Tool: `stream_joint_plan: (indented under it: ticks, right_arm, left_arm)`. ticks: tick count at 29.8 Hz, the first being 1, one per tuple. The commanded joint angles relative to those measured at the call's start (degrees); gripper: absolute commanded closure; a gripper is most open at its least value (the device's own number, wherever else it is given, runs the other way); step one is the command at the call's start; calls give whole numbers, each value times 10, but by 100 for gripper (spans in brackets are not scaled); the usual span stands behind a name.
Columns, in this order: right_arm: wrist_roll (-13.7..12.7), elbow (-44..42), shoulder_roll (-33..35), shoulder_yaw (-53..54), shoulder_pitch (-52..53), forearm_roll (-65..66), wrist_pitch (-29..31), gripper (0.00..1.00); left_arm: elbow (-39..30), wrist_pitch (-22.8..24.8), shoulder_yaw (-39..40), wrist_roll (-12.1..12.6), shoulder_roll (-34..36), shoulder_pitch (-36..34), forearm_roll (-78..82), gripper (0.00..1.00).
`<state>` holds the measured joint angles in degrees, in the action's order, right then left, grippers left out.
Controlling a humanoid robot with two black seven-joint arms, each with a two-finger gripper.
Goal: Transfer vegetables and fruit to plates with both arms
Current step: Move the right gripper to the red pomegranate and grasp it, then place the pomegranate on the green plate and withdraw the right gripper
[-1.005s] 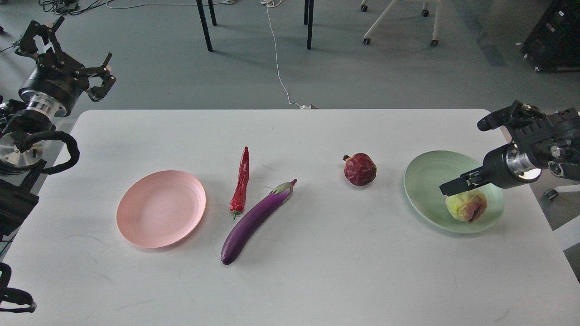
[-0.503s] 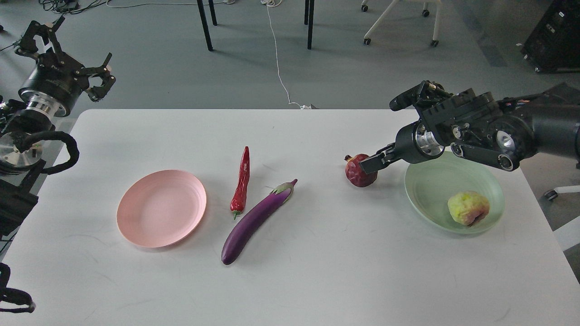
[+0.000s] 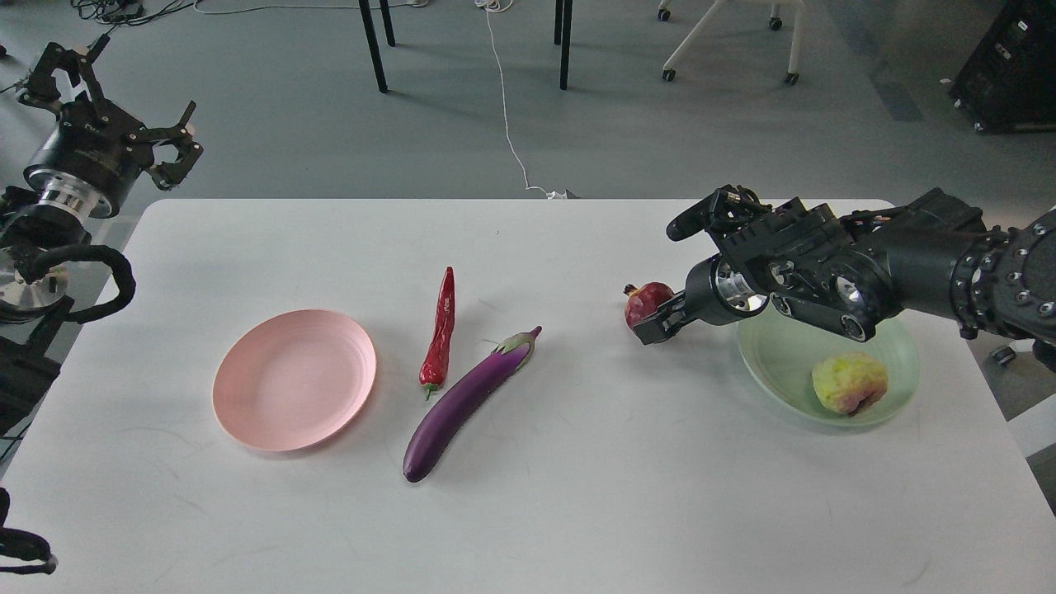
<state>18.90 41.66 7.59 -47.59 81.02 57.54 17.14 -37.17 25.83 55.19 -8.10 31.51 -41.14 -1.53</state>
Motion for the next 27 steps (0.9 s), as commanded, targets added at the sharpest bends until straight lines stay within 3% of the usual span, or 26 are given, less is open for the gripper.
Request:
stream_joint_plan:
  ticks: [1,6,14,18,19,24,27]
  right_arm:
    - [2,6,8,3,11,-3,-3,62]
    - [2,24,74,24,50,-4,-7,66]
    - [-2,131,268,31,63,9,-4,65]
    - [0,128,311,34,34,8,-9,56]
    - [0,126,321,43,15,9,-15,50]
    - [0,126,326,75,-34,7,-25,36]
    - [-3,127,326,94,-46,4,-27,17]
  left_arm:
    - [0,0,0,1,1,-1,0,2]
    - [0,-1,-1,2,0,-2,1,2]
    - [0,1,-1,4,9,-3,3,2]
    - [0,5,-5,7,17,-3,6,2]
    - [0,11,-13,5,18,-4,6,2]
    - [-1,12,-21,1,29,-9,7,2]
    - [-22,12,-22,1,43,-16,7,2]
